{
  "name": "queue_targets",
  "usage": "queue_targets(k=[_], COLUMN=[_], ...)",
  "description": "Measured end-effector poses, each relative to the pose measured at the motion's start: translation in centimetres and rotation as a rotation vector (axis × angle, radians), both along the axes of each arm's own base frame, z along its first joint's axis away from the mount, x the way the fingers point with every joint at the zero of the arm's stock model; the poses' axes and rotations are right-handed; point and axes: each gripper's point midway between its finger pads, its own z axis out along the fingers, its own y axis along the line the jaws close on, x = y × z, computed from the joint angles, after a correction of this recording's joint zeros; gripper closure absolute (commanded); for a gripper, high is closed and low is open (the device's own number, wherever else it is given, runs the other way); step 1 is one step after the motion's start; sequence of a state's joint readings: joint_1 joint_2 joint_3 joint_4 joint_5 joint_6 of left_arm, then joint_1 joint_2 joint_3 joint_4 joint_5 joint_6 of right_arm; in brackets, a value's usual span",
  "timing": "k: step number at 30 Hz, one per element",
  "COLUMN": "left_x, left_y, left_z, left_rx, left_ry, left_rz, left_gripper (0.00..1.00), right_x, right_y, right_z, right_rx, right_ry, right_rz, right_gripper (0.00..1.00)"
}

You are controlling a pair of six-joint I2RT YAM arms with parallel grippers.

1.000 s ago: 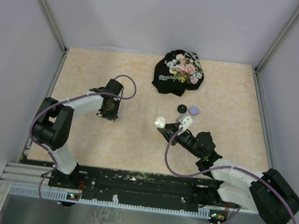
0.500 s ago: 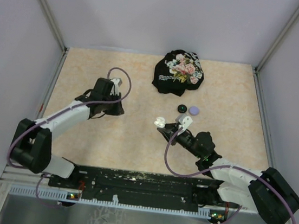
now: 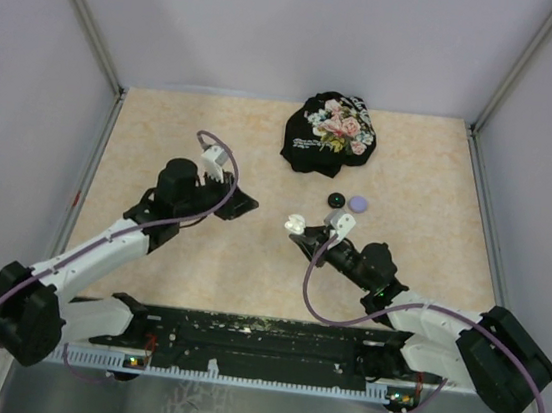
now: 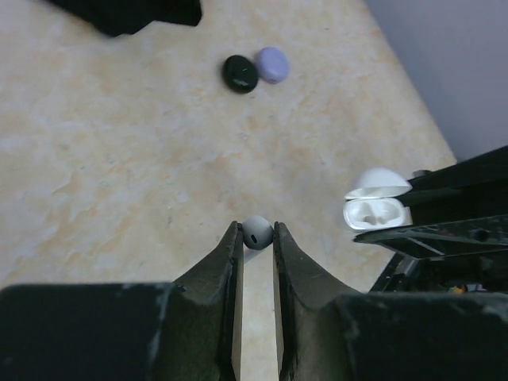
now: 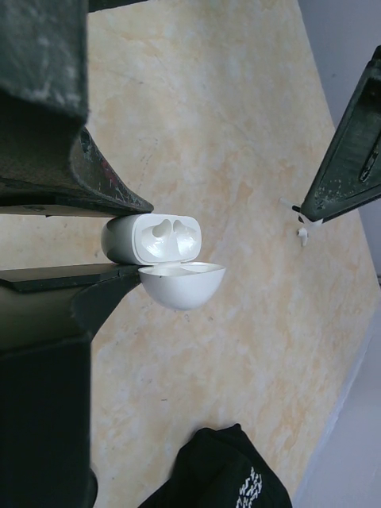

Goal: Insert the wireless bluetooth earbuds into the charging case
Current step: Pick up the earbud from the center of the board, then place the earbud in the charging case.

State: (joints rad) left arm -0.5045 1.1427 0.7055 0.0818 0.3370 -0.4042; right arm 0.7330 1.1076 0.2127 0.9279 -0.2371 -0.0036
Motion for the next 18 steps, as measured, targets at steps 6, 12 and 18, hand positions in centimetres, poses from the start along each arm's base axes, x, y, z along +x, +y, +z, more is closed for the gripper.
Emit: queue_targets(k=[6, 12, 18], left_x=[-1.9, -4.3, -6.1], left_y=[-3.7, -6.7, -9.1], left_z=[3.7, 6.0, 6.3], left_rx=[-0.116, -0.202, -0.246], left_ry=[-0.109, -0.208, -0.25], left_rz=[-0.104, -0.208, -0.289], left_gripper=[0.82, 0.82, 0.82], right_x=[0.1, 0.1, -0.1], right_y=[0.0, 0.0, -0.1], right_z=[0.4, 0.8, 1.8], right_rx=[0.01, 0.025, 0.058], right_ry=[-0.011, -0.017, -0.049], right_rz=[-0.002, -0.003, -0.002], right_gripper=[1.0, 1.0, 1.0])
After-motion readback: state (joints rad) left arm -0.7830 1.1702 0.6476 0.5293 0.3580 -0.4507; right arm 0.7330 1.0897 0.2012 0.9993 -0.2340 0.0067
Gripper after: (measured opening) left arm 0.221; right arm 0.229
